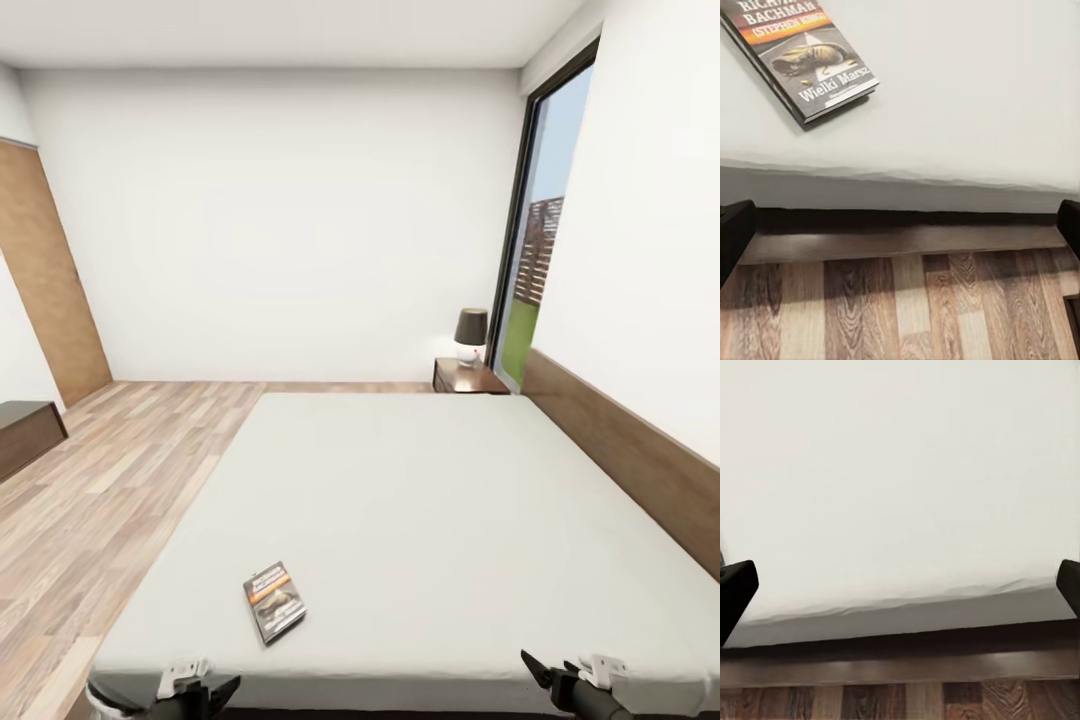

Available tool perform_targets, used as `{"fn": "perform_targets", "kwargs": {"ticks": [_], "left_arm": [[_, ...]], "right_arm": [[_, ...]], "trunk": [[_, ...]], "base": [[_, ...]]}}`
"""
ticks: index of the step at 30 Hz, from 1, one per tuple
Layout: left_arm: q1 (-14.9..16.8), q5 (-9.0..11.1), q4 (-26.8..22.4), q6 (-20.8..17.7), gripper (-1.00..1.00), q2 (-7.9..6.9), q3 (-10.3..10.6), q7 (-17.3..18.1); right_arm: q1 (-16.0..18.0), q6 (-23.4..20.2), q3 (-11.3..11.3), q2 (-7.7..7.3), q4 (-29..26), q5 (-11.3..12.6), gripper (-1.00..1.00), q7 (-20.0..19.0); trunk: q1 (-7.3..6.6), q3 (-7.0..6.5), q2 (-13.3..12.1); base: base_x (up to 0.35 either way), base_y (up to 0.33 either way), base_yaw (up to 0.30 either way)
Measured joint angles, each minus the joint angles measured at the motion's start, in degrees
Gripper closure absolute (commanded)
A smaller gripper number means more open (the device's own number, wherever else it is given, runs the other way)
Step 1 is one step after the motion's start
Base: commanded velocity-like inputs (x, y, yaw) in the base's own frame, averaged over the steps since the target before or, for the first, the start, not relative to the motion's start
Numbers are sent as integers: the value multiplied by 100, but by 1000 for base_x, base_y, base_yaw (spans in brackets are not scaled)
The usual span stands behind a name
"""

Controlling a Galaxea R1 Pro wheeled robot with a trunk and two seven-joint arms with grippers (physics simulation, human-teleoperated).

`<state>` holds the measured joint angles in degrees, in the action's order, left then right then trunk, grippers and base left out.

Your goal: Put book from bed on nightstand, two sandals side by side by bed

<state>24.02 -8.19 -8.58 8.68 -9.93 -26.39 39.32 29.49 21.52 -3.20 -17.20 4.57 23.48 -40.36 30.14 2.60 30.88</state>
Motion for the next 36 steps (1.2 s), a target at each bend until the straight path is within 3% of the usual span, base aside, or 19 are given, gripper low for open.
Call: {"fn": "perform_targets", "kwargs": {"ticks": [10,36], "left_arm": [[0,1,0,0,-100,0,0,3],[0,-2,1,0,-100,0,0,9]], "right_arm": [[0,0,0,0,0,0,-100,-1],[0,0,0,0,0,0,-100,-4]], "trunk": [[3,0,0],[3,0,-1]], "base": [[226,0,0],[5,0,0]]}}
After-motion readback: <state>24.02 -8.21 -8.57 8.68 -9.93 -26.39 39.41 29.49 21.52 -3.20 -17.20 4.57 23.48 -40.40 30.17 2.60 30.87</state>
